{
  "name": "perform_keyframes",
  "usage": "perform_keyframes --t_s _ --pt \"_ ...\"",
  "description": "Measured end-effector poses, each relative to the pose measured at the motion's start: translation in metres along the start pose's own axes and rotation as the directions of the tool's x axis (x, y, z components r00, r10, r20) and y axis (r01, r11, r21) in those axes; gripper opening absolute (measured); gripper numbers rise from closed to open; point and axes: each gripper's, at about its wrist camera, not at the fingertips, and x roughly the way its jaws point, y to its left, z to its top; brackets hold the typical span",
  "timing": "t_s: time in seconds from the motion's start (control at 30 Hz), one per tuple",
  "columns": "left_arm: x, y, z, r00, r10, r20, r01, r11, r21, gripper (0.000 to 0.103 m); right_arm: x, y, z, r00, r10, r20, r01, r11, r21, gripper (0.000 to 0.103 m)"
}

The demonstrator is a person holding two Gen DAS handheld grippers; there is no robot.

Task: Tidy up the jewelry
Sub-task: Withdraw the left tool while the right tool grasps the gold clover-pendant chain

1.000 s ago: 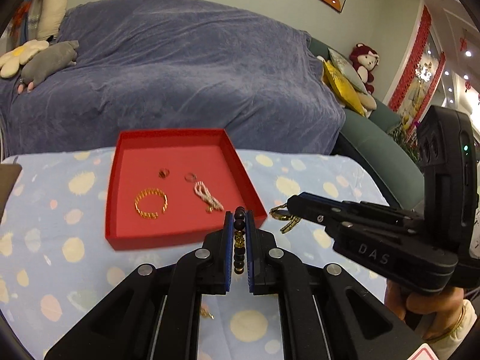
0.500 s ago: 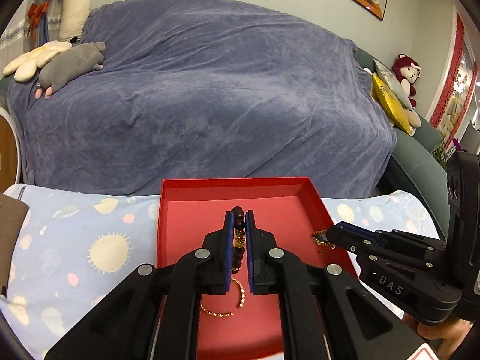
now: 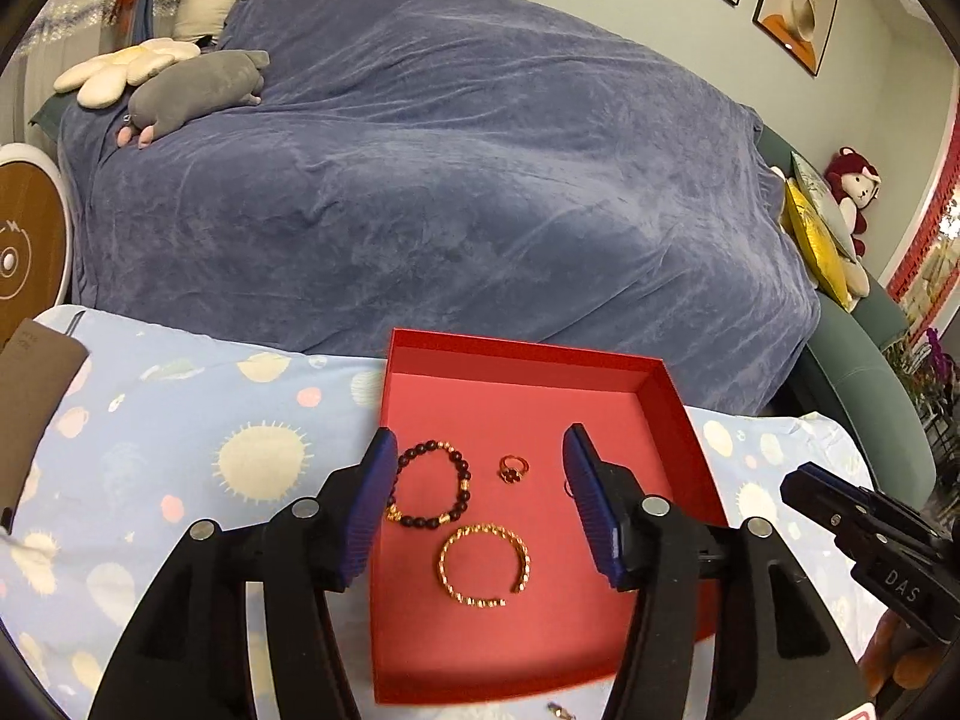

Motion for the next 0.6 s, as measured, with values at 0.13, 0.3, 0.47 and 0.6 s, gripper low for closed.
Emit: perform_keyframes --t_s 0.13,0.3,0.47,0.6 --pt "-0.042 -0.004 -0.019 1.000 0.000 0.023 0.000 1.000 0.006 0.065 -0.039 0.006 -0.022 1.000 -0.004 0.001 0.004 1.000 -0.010 0.027" --pt "-0.074 -0.011 -0.052 1.000 -0.009 -0.019 0.009 1.000 0.019 0.066 -0.073 0.010 -0.064 1.000 0.001 -0.019 -0.001 1.000 -0.007 0.034" --pt "-0.093 -0.020 -0.101 0.998 0.021 -0.062 -0.018 0.998 0.058 0.076 -0.091 0.006 -0.108 0.998 0.017 -0.056 -0.014 0.999 0.047 0.035" --pt "-0.089 -0.026 -0.141 0.990 0.018 -0.139 -0.010 0.998 0.060 0.076 -0.087 0.004 -0.137 0.994 0.015 -0.111 -0.007 0.998 0.066 0.035"
